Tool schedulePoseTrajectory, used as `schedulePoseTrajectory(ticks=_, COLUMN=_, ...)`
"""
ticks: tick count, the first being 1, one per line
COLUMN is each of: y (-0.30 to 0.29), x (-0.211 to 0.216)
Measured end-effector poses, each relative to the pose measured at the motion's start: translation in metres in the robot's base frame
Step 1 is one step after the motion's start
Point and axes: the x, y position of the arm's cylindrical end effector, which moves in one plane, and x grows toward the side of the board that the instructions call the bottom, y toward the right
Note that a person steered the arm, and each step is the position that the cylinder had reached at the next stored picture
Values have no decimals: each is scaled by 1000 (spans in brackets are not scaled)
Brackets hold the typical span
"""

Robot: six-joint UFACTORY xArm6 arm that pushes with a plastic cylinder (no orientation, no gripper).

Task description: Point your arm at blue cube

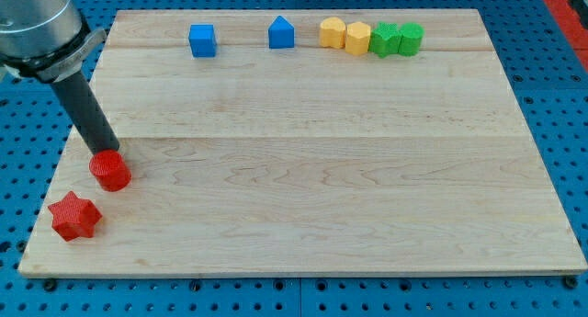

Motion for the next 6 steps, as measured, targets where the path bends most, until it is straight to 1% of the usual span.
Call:
schedulePoseTrajectory(ticks=1, y=-4, x=18)
schedulePoseTrajectory(ticks=2, y=-6, x=26)
schedulePoseTrajectory(ticks=3, y=-7, x=24)
schedulePoseTrajectory(ticks=4, y=-8, x=-38)
schedulePoseTrajectory(ticks=6, y=29, x=-209)
